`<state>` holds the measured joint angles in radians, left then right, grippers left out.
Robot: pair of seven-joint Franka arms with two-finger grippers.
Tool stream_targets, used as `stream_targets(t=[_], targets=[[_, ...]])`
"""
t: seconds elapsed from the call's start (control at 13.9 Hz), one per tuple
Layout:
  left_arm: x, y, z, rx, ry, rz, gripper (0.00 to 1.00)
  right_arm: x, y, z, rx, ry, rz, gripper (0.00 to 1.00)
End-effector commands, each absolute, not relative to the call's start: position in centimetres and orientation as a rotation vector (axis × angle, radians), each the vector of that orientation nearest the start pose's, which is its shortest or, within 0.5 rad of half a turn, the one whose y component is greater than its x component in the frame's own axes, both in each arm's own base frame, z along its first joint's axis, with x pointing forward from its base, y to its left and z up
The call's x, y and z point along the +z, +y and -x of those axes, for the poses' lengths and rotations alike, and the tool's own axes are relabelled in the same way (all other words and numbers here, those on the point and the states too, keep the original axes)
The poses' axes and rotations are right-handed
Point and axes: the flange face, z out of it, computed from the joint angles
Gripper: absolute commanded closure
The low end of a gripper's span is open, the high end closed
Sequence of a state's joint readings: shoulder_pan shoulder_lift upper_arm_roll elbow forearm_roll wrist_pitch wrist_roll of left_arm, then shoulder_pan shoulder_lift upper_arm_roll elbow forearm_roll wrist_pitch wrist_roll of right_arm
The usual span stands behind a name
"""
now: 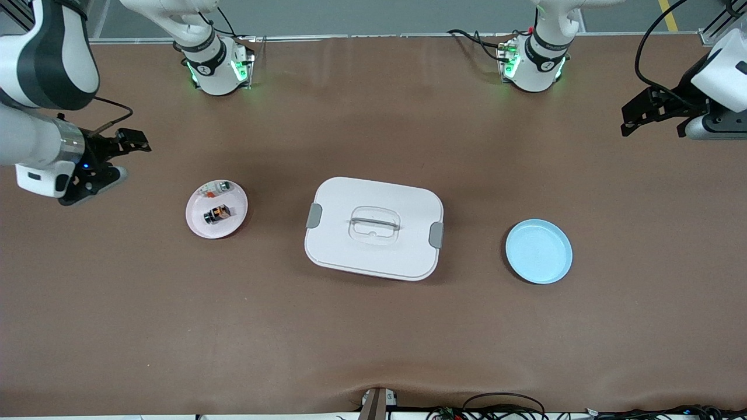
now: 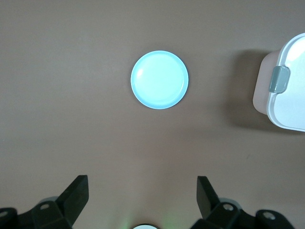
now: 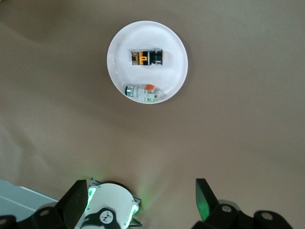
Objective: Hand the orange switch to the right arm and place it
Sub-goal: 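Open the right gripper and raise it away from the plate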
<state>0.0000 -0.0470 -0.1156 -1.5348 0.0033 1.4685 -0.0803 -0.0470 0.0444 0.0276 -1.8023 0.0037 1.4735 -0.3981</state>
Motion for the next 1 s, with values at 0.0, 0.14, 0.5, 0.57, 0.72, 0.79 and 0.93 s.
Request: stream_targets(t=[0.0,0.14,0.5,0.57,0.72,0.79,0.93], targets=[[66.4,-6.0,-52.3,0.020,0.082,3.124,0.00,50.0,-1.6,-53.3,0.596,-0.263,3.029,0.00],[66.4,-5.9,-52.4,0.020,0.078,3.126,0.00,51.1,-1.3,-53.4,0.595,-0.202,3.046,0.00],[67.4,-5.1,-53.1,-0.015,0.031,3.136,0.00,56.4,-2.0,-54.6,0.553,-0.184,3.069,0.00],[67.3,-5.2,-53.2,-0.013,0.035,3.133,0.00,57.5,-2.3,-54.7,0.518,-0.174,3.078,0.00],[67.4,-5.2,-53.1,-0.015,0.032,3.133,0.00,59.5,-2.7,-55.0,0.445,-0.161,3.091,0.00],[67.4,-5.2,-53.1,-0.013,0.032,3.133,0.00,60.6,-3.0,-55.1,0.406,-0.152,3.096,0.00],[67.3,-5.1,-53.1,-0.011,0.030,3.133,0.00,61.5,-3.4,-55.1,0.370,-0.139,3.092,0.00]])
